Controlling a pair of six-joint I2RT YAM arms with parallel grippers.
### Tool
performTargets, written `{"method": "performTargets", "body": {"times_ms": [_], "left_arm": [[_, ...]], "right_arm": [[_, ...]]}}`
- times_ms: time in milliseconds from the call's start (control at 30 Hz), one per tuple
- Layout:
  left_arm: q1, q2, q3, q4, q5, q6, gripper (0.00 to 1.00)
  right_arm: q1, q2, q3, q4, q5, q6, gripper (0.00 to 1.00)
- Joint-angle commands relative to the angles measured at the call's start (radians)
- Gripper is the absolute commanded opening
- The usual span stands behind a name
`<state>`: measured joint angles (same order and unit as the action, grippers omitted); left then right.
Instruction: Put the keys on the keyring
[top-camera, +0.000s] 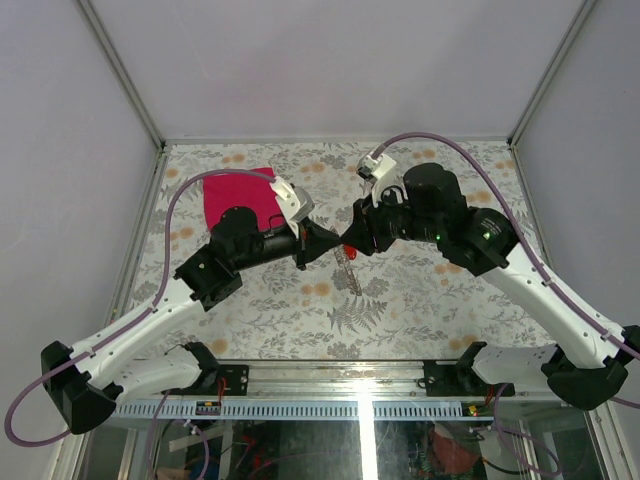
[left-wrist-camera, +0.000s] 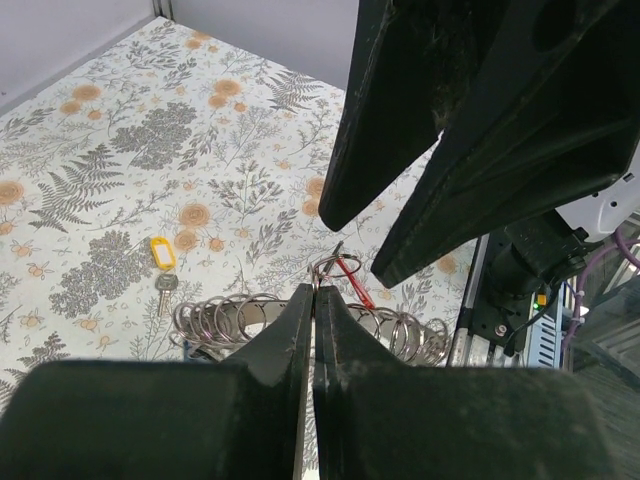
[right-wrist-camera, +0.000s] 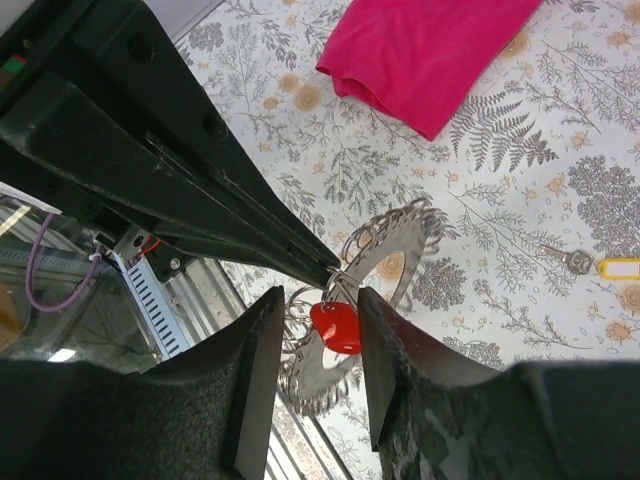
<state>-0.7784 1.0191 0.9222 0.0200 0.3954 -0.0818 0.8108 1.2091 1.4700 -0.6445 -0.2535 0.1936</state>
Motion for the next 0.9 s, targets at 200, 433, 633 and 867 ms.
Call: {"method": "performTargets", "body": {"times_ms": [200, 433, 633, 867], "left_arm": [[-0.002, -0.005, 0.052, 0.046, -0.014, -0.01, 0.0], [-0.003, -0.006, 0.052, 0.046, -0.016, -0.01, 0.0], [-0.002, -0.012, 0.048, 0.043, -0.023, -0.009, 0.0], [-0.003, -0.012, 0.043, 0.044, -0.016, -0.007, 0.0]], "right_arm": [[0.004, 0.02, -0.002, 0.048, 0.011, 0.005, 0.37], [0.004, 0.035, -0.01, 0.051, -0.001, -0.001, 0.3], [0.004, 0.029, -0.008, 0.041, 0.03, -0.008, 0.0], [0.004, 0.016, -0.007, 0.007, 0.117, -0.013, 0.0]]}}
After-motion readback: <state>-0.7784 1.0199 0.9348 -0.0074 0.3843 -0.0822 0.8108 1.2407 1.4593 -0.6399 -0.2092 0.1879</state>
